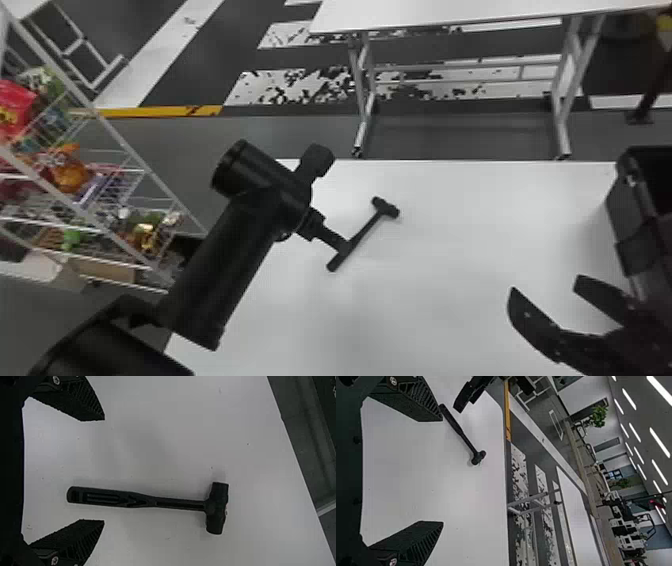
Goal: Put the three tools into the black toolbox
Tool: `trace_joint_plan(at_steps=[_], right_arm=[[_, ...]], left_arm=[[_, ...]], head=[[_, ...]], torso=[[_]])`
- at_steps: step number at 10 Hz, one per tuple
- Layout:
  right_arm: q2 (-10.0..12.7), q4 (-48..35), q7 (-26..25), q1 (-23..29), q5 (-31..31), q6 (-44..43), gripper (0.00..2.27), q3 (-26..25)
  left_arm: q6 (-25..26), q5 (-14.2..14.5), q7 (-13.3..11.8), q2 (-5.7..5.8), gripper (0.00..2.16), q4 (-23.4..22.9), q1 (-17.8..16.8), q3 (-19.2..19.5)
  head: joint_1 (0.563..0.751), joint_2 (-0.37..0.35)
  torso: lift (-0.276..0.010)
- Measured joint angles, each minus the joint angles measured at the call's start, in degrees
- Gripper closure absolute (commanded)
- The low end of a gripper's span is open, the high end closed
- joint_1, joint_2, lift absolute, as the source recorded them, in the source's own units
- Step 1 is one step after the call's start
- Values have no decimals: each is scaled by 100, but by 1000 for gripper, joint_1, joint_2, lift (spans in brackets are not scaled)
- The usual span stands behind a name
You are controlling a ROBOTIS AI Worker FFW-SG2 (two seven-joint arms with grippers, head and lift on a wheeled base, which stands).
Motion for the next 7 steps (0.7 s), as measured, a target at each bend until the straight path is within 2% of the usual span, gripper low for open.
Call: trace_joint_plan(at_steps=[1,4,7], right_arm=[[5,6,0,-3,0,0,73,-17],[44,38,0,-13,0,-19,73,-51],[46,71,1,-13,-45,-58,73,-127]], left_arm=[[-192,-10,12,-37,83,209,-106,-243],[-368,4,7,-239,90,562,-236,-602],[-519,-26,51,-277,201,824,-309,-791]], head=[[695,214],[695,174],[695,161]], torso=[[-51],[-51],[-51]])
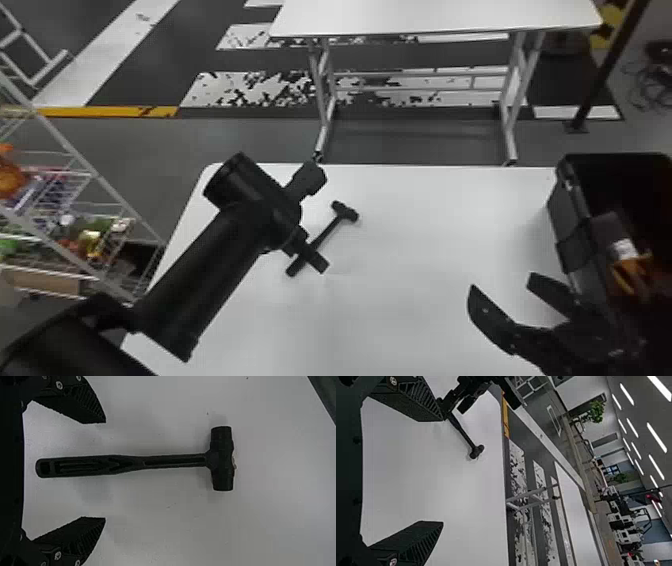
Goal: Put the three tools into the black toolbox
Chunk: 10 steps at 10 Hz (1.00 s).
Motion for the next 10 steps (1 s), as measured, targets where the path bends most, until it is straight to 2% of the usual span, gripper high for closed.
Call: trace_joint_plan(at_steps=[1,3,5,7,10], right_arm=[[0,21,0,0,-12,-25,73,-14],[0,68,-1,-22,-34,-63,70,-37],[0,114,-1,-44,-95,-64,70,-97],[0,138,3,-53,-136,-65,63,-123],[0,211,7,-105,-177,-74,63,-121]], left_arm=[[-3,-3,-4,6,505,17,-3,-4],[38,-11,-52,4,1737,37,-4,-5],[122,-15,-56,-14,2138,38,-11,-4],[182,3,-56,-37,2138,17,-6,1],[563,37,48,-62,2138,-252,88,16]], head=[[695,161],[695,159],[695,155],[695,146],[695,143]], torso=[[-51],[-51],[-51],[-51],[-51]])
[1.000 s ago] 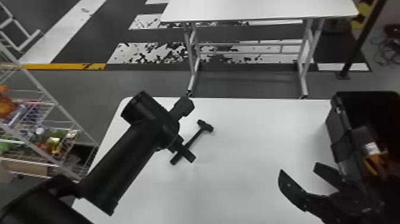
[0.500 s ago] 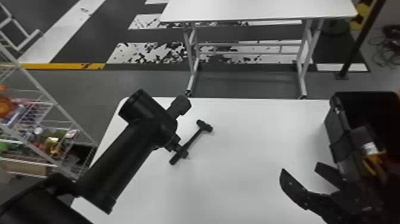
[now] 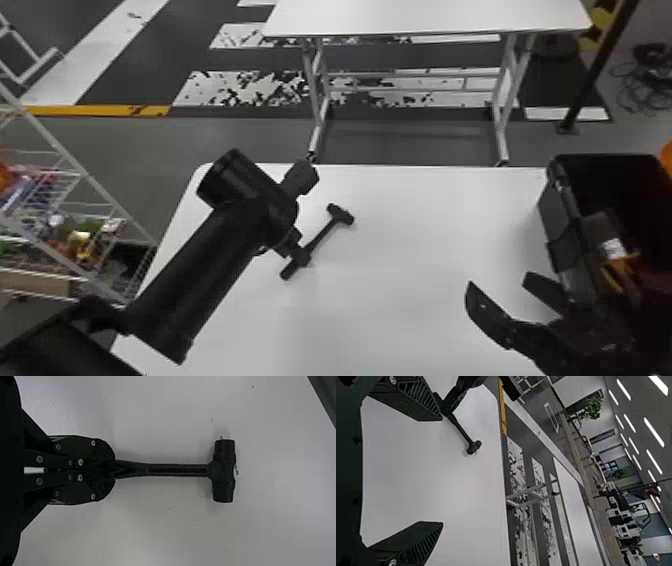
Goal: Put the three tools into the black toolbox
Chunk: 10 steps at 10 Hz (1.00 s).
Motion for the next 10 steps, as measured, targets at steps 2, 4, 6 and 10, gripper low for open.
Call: trace_joint_plan(at_steps=[2,4,6,10], right_arm=[[9,11,1,-48,-52,-7,76,20],[17,-8,-7,-148,-62,91,76,75],[17,-37,-8,-287,-172,383,76,71],[9,-28,1,-518,-461,670,80,-89]], left_arm=[[476,80,-50,2,2138,-556,224,262],[1006,297,-169,1,2138,-1530,700,818],[1347,454,-228,-39,2138,-2561,1283,1222],[1469,811,-181,-208,2142,-3995,2373,1658]], head=[[695,138],[695,130],[695,106],[695,48]], torso=[[-51],[-51],[-51],[-51]])
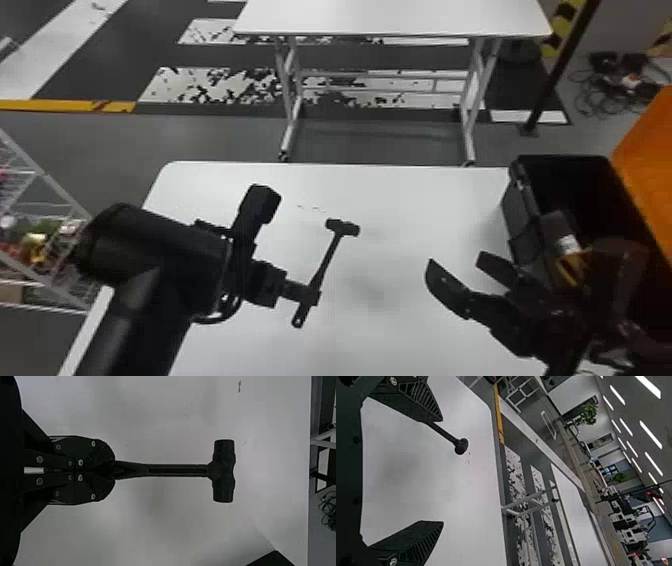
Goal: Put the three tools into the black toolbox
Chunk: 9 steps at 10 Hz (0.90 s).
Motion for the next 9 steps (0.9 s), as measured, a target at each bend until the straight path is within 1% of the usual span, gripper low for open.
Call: trace_joint_plan(at_steps=[1,2,3,4,5,6,7,9], right_arm=[[1,13,0,-38,-2,49,80,0],[2,18,-1,-69,-3,105,80,2],[-2,14,-4,-107,-3,204,80,-16],[-15,1,-8,-140,-3,292,80,-64],[-27,-3,-9,-171,-7,364,80,-120],[-38,-4,-9,-203,-10,426,80,-165],[-52,-4,-9,-244,-38,500,80,-212],[-72,10,-9,-354,-108,690,80,-299]], left_arm=[[1,202,-101,-80,2142,-198,181,137],[17,555,-211,-129,2138,-319,306,319],[75,991,-354,-141,2138,-360,392,532],[112,1350,-545,-167,2138,-374,476,734],[107,1592,-788,-271,2138,-388,600,972],[69,1719,-983,-382,2138,-396,731,1171],[23,1780,-1111,-423,2138,-420,845,1268],[1,1836,-1340,-427,2142,-643,1097,1357]], head=[[695,25],[695,-2],[695,-13],[695,-37],[695,-62],[695,-83],[695,-93],[695,-109]], torso=[[-51],[-51],[-51],[-51],[-51],[-51],[-51],[-51]])
